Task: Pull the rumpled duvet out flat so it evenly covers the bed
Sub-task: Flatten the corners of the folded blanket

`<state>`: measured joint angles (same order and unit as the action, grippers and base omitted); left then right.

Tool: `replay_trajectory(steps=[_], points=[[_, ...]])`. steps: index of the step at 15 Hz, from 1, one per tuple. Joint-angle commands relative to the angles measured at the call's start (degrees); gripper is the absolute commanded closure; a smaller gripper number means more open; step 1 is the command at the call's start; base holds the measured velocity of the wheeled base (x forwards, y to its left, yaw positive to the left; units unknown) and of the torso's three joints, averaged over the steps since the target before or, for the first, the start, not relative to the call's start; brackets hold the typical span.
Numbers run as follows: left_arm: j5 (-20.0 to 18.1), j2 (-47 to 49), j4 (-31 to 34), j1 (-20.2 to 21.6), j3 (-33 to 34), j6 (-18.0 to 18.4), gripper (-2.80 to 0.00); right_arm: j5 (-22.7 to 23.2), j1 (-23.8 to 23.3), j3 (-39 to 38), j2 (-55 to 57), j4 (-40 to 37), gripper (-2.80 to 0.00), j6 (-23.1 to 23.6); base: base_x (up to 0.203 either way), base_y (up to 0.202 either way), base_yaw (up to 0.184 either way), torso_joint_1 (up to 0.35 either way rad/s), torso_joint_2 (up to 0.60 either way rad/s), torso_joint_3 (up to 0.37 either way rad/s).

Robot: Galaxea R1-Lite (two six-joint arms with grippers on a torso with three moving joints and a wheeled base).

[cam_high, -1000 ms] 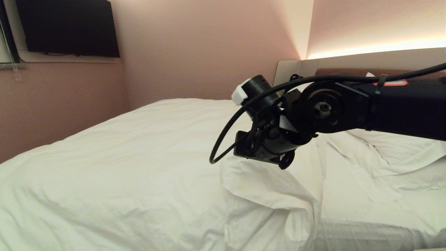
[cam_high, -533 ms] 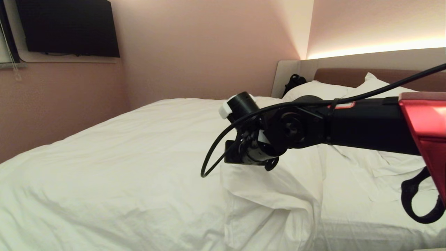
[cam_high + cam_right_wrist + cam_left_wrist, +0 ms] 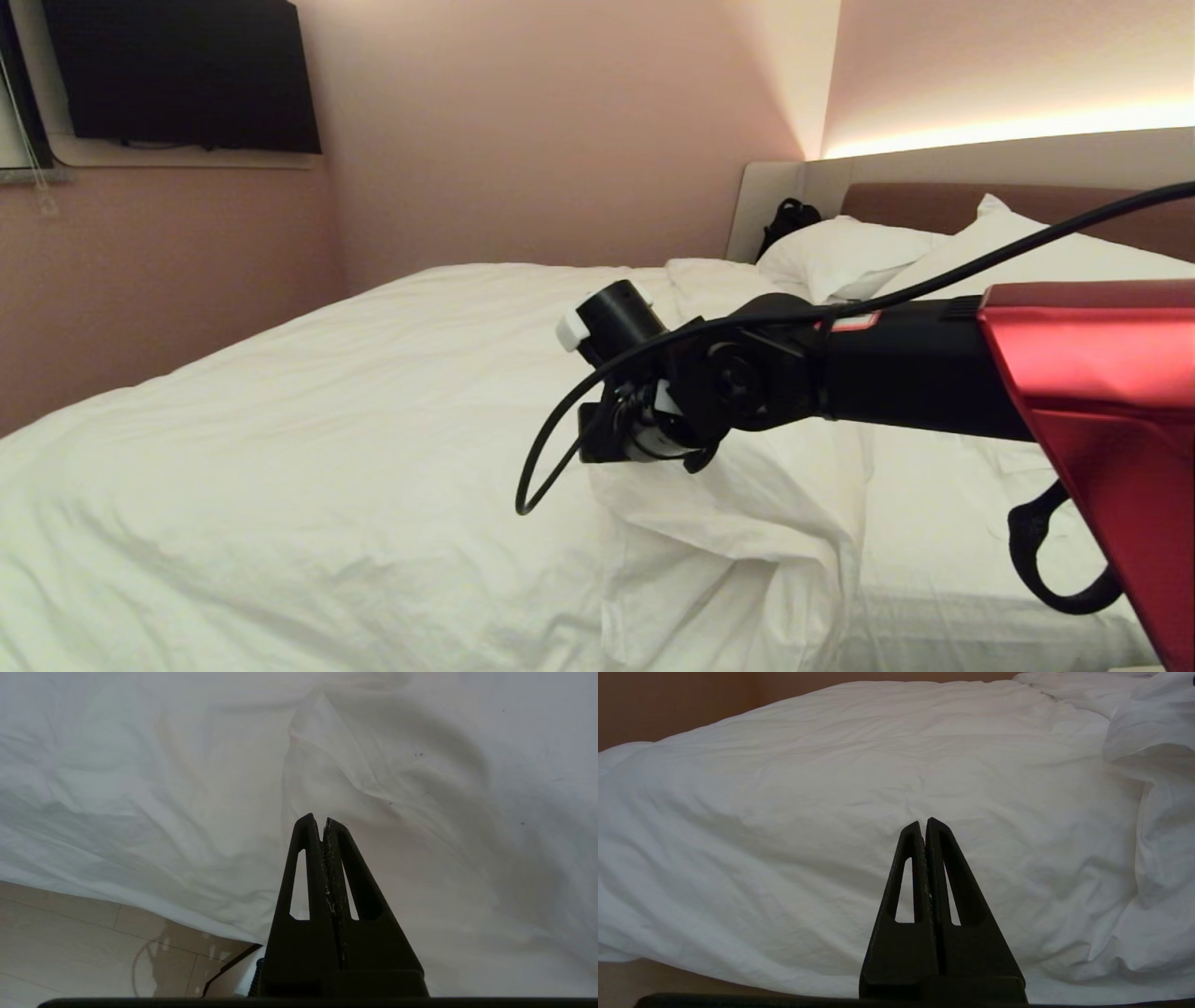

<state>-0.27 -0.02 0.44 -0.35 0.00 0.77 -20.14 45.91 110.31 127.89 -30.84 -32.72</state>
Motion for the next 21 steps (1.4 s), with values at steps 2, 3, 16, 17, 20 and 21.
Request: replay_trajectory(steps=[2, 3, 16, 17, 20, 21], points=[[-0.1, 0.0, 0.0, 0.0, 0.0, 0.0, 0.00, -0.4, 0.1, 0.0, 0.4, 0.9, 0.00, 0.5, 0.000, 0.000, 0.000, 0.000, 0.00, 0.000], [0.0, 0.0, 0.0, 0.0, 0.0, 0.0, 0.00, -0.4, 0.1, 0.0, 0.5, 0.9, -1.20, 0.7, 0.000, 0.000, 0.000, 0.000, 0.00, 0.000], [0.0, 0.0, 0.0, 0.0, 0.0, 0.0, 0.00, -12.2, 1.0, -0.1, 10.1, 6.9, -2.80, 7.8, 0.000, 0.000, 0.000, 0.000, 0.00, 0.000], [0.0, 0.0, 0.0, 0.0, 0.0, 0.0, 0.00, -12.5, 1.2, -0.1, 10.3, 7.7, -2.80, 8.7, 0.000, 0.000, 0.000, 0.000, 0.00, 0.000], [0.0, 0.0, 0.0, 0.0, 0.0, 0.0, 0.00, -16.1, 1.3, 0.0, 11.5, 9.7, -2.80, 11.5, 0.000, 0.000, 0.000, 0.000, 0.00, 0.000], [0.0, 0.0, 0.0, 0.0, 0.0, 0.0, 0.00, -17.0, 1.3, 0.0, 12.2, 10.7, -2.80, 12.5, 0.000, 0.000, 0.000, 0.000, 0.00, 0.000]])
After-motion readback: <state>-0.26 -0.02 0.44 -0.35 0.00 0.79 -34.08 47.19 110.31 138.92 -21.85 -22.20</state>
